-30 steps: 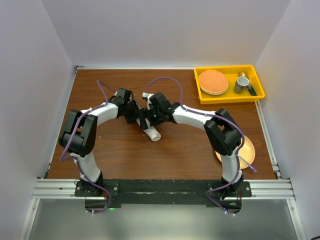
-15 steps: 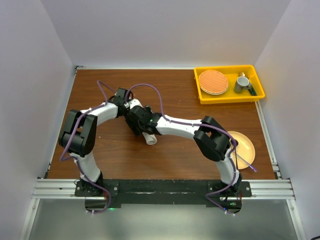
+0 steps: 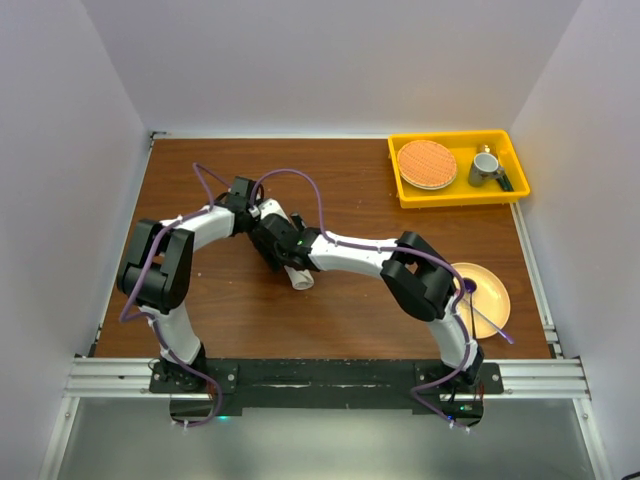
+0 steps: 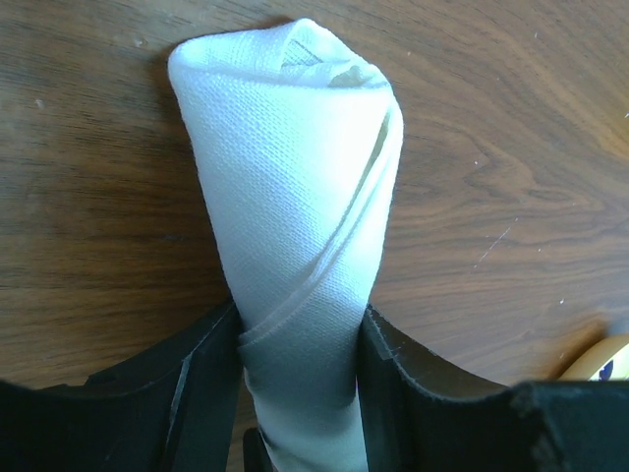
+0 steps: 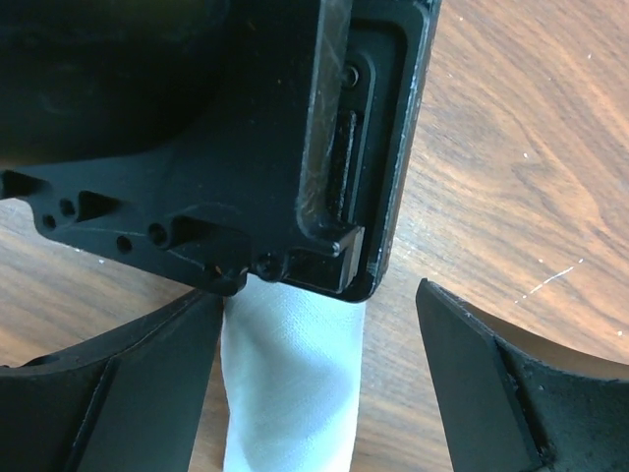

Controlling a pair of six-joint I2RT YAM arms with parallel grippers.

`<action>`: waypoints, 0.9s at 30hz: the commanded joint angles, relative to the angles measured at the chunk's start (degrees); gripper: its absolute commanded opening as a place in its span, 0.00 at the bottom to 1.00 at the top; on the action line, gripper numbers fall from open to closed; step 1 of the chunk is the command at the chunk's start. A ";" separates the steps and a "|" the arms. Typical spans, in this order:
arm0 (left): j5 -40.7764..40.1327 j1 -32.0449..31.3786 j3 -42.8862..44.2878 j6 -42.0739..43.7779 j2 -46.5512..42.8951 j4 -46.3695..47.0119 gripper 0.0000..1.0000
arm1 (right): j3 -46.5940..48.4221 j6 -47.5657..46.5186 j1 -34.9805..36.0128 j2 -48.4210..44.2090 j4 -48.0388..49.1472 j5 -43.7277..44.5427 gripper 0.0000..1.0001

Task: Fold the napkin, place the utensils inside, and roll it up
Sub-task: Roll the napkin with the utensil

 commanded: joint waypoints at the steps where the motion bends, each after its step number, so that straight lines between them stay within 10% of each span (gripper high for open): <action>1: 1.77 -0.58 0.03 -0.26 -2.21 2.22 0.51 | 0.95 -0.18 0.70 2.19 0.62 -1.14 0.81; 11: 3.00 0.73 -1.38 -0.52 -3.17 3.44 0.55 | -2.03 2.27 -1.41 0.97 3.34 -5.18 0.48; 27: 3.00 7.41 -3.75 3.25 -13.37 2.74 0.64 | -16.54 15.63 -16.52 -5.81 20.54 -39.07 0.44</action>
